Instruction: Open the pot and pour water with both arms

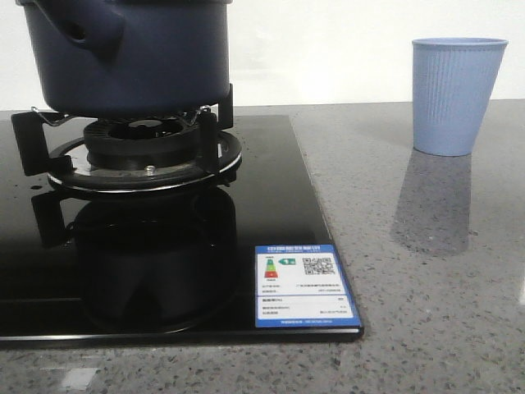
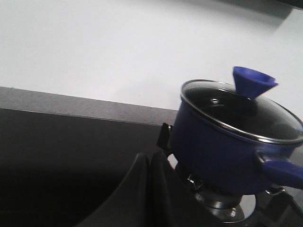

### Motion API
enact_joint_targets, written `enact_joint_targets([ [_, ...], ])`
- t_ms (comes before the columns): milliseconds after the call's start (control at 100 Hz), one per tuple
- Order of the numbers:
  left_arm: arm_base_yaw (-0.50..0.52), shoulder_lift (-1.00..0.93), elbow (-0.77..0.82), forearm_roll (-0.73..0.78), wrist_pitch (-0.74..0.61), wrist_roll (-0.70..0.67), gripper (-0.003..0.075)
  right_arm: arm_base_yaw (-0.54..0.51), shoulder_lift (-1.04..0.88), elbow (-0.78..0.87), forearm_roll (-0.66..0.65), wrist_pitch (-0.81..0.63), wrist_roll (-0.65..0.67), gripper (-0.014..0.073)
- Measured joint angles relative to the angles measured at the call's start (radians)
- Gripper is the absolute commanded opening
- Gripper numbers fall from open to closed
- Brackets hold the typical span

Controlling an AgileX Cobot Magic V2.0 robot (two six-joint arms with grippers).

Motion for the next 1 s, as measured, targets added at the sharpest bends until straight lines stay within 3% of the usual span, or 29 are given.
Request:
enact_joint_targets([
  [150, -0.103, 0.094, -0.063, 0.001, 0.001, 0.047, -0.0007, 0.024, 0.07, -0.038, 0.0, 0.0, -0.03, -0.0065],
  [240, -0.161, 0.155, -0.1, 0.002, -0.011, 0.054, 0.0077, 0.024, 0.094, -0.054, 0.0, 0.0, -0.034, -0.0021],
  [320, -0.211, 0.211, -0.125, 0.002, -0.048, 0.055, 0.0198, 0.024, 0.106, -0.061, 0.0, 0.0, -0.036, 0.0111],
  [430, -0.276, 0.288, -0.157, 0.002, -0.117, 0.058, 0.0448, 0.024, 0.107, -0.064, 0.0, 0.0, -0.038, 0.0355],
  [500, -0.311, 0.345, -0.182, 0.002, -0.153, 0.06, 0.0535, 0.024, 0.107, -0.065, 0.0, 0.001, -0.038, 0.0484],
  [570, -0.34, 0.407, -0.208, 0.002, -0.185, 0.061, 0.0546, 0.024, 0.107, -0.065, 0.0, 0.001, -0.038, 0.0532],
  [1000, -0.382, 0.795, -0.394, 0.011, -0.319, 0.061, 0.0547, 0.024, 0.107, -0.065, -0.002, 0.011, -0.04, 0.053],
])
